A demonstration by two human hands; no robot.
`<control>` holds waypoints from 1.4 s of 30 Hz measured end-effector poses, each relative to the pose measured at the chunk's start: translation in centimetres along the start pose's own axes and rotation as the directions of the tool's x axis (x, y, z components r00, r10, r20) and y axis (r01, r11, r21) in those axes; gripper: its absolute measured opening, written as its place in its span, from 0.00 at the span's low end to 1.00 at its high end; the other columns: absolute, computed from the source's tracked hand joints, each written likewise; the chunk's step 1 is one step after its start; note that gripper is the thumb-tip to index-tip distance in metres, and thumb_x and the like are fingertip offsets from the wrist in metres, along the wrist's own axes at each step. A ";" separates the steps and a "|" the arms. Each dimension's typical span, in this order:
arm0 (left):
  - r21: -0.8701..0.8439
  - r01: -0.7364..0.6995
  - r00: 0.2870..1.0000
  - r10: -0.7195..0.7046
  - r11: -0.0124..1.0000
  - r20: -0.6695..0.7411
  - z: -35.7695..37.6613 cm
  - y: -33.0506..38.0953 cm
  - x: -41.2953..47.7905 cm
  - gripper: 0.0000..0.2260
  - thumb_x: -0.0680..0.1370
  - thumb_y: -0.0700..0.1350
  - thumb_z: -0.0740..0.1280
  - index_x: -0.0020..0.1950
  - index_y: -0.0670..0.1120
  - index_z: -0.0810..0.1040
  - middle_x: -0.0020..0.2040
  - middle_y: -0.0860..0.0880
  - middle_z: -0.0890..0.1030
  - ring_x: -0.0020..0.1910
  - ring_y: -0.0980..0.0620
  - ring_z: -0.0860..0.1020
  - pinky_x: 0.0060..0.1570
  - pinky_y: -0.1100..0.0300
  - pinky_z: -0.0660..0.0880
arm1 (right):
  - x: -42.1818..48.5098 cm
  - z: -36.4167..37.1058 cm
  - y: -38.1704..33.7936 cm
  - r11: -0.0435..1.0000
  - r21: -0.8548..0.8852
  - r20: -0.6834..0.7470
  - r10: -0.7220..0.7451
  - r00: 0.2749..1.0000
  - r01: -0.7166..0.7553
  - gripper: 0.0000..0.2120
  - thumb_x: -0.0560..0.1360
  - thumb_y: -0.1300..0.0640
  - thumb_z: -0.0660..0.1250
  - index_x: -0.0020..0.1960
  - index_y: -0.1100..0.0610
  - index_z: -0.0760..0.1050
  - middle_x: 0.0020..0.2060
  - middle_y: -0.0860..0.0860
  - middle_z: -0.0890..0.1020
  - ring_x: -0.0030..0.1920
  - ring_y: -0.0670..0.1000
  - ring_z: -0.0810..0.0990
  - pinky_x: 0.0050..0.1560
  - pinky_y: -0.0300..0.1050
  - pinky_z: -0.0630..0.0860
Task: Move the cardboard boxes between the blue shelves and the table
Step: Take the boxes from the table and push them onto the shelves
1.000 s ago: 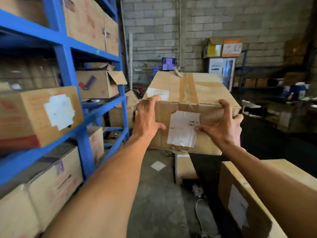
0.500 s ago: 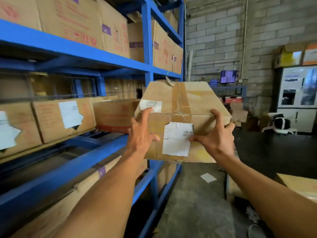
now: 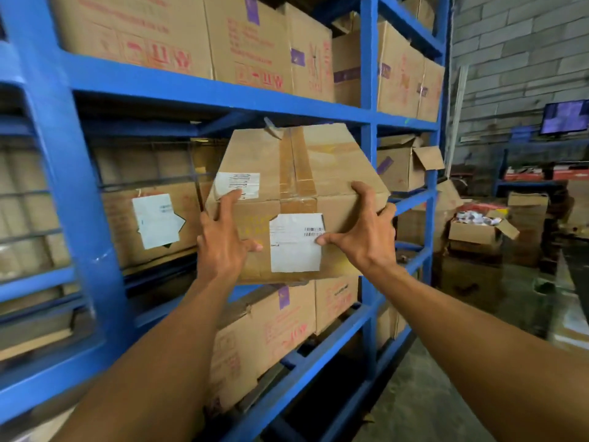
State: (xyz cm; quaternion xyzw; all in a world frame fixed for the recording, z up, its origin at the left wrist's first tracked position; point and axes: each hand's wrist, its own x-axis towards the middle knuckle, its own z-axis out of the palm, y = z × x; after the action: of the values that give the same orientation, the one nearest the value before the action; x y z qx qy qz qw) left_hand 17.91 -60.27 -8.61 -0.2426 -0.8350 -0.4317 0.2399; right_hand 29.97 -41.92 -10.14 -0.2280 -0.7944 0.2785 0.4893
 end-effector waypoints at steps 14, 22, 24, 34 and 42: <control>0.201 0.127 0.991 -0.116 0.971 -0.066 4.4 -2.5 0.6 0.45 0.64 0.44 0.81 0.70 0.65 0.57 0.63 0.40 0.67 0.61 0.36 0.71 0.57 0.41 0.74 | 5.2 7.0 6.0 0.997 0.078 0.278 -0.049 0.959 0.028 0.56 0.51 0.42 0.85 0.69 0.33 0.55 0.62 0.58 0.64 0.60 0.68 0.71 0.58 0.65 0.74; 0.304 0.124 0.992 -0.115 0.945 -0.049 12.9 3.0 2.3 0.44 0.63 0.45 0.81 0.67 0.65 0.56 0.64 0.39 0.65 0.57 0.33 0.74 0.55 0.41 0.74 | 12.4 5.2 14.0 0.993 0.115 0.375 -0.065 0.925 0.023 0.55 0.52 0.44 0.85 0.71 0.37 0.58 0.62 0.62 0.67 0.61 0.67 0.71 0.59 0.60 0.71; 0.335 0.111 0.994 -0.101 0.936 -0.045 14.2 3.9 2.9 0.44 0.62 0.46 0.82 0.67 0.62 0.57 0.65 0.39 0.63 0.57 0.33 0.74 0.55 0.40 0.74 | 14.2 5.0 14.9 0.993 0.109 0.393 -0.077 0.916 0.037 0.56 0.52 0.45 0.86 0.71 0.38 0.58 0.63 0.62 0.67 0.61 0.68 0.71 0.59 0.59 0.71; 0.760 -0.161 0.961 0.276 0.630 -0.026 19.2 2.8 6.7 0.38 0.74 0.71 0.55 0.74 0.46 0.57 0.76 0.38 0.55 0.75 0.38 0.52 0.72 0.34 0.49 | 19.6 9.2 18.1 0.858 -0.248 0.299 -0.374 0.878 0.450 0.54 0.59 0.28 0.74 0.75 0.50 0.55 0.78 0.61 0.47 0.77 0.66 0.47 0.74 0.65 0.46; 0.765 -0.234 0.835 0.527 0.600 -0.158 23.3 1.5 9.2 0.28 0.76 0.62 0.62 0.69 0.44 0.73 0.65 0.39 0.74 0.66 0.40 0.69 0.71 0.36 0.50 | 21.7 13.1 20.8 0.733 -0.112 0.199 -0.645 0.738 0.671 0.40 0.74 0.35 0.60 0.77 0.58 0.59 0.74 0.60 0.65 0.76 0.61 0.58 0.76 0.60 0.48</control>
State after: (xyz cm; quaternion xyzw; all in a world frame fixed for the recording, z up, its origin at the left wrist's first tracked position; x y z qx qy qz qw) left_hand 7.32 -38.16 -14.08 -0.2193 -0.8012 -0.0446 0.5549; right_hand 10.89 -15.61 -14.68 0.0472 -0.8786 0.0314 0.4742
